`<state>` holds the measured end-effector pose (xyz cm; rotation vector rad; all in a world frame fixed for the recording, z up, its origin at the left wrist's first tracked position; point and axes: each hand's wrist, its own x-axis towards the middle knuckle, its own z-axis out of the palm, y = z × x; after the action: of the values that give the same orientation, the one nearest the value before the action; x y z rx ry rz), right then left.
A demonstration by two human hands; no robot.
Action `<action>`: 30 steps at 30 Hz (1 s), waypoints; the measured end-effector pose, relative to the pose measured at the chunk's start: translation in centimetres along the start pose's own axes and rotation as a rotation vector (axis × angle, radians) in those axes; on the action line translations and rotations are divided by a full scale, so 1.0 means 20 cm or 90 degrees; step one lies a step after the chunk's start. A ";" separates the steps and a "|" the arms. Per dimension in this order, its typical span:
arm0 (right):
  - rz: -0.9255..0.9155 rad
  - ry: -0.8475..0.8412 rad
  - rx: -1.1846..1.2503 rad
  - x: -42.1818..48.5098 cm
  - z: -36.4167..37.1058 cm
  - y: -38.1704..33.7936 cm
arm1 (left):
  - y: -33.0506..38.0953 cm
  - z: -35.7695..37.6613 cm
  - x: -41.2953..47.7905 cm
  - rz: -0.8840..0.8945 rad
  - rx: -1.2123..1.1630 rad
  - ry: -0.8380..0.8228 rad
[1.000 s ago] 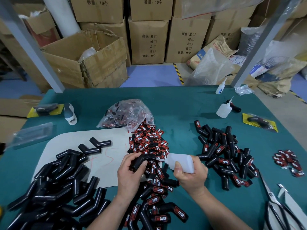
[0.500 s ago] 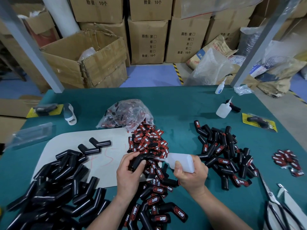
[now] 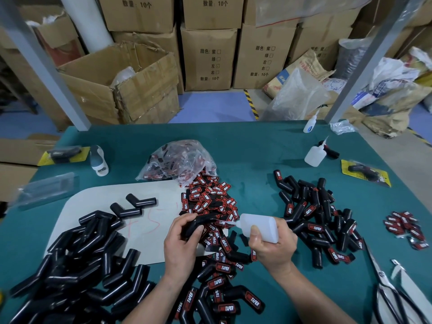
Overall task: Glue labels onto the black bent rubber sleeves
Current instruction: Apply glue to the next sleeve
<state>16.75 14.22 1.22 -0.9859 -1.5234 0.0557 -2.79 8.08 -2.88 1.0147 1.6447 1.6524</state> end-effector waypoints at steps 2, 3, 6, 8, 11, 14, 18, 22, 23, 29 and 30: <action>0.002 0.005 0.001 0.00 0.00 0.00 | 0.00 0.00 0.00 -0.004 -0.010 0.000; 0.006 0.007 0.003 0.00 0.00 0.01 | -0.01 0.00 0.00 -0.006 -0.015 0.000; 0.013 0.012 0.011 -0.01 0.00 0.02 | -0.01 0.00 0.00 -0.012 -0.021 -0.001; 0.010 0.013 0.013 -0.01 0.01 0.03 | -0.01 0.00 0.00 -0.009 -0.023 -0.002; 0.002 0.016 0.012 -0.02 0.01 0.04 | -0.01 0.00 0.00 -0.005 -0.022 -0.003; -0.002 0.019 0.016 -0.01 0.01 0.04 | -0.01 0.00 0.00 -0.008 -0.025 -0.008; -0.006 0.016 0.013 -0.01 0.01 0.04 | -0.02 0.00 0.00 -0.007 -0.025 -0.014; 0.005 0.012 0.018 0.00 0.00 0.03 | -0.02 0.00 0.00 -0.002 -0.025 -0.014; 0.007 0.009 0.020 0.00 0.00 0.03 | -0.01 0.00 0.00 -0.002 -0.024 -0.012; -0.003 0.005 -0.004 0.00 0.01 0.02 | -0.02 0.01 0.00 -0.009 -0.025 -0.006; 0.002 0.004 -0.006 0.00 0.01 0.02 | -0.02 0.01 0.00 -0.008 -0.025 -0.009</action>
<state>16.74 14.61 0.89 -0.9947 -1.5183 0.0477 -2.76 8.21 -3.20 0.9930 1.6007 1.6593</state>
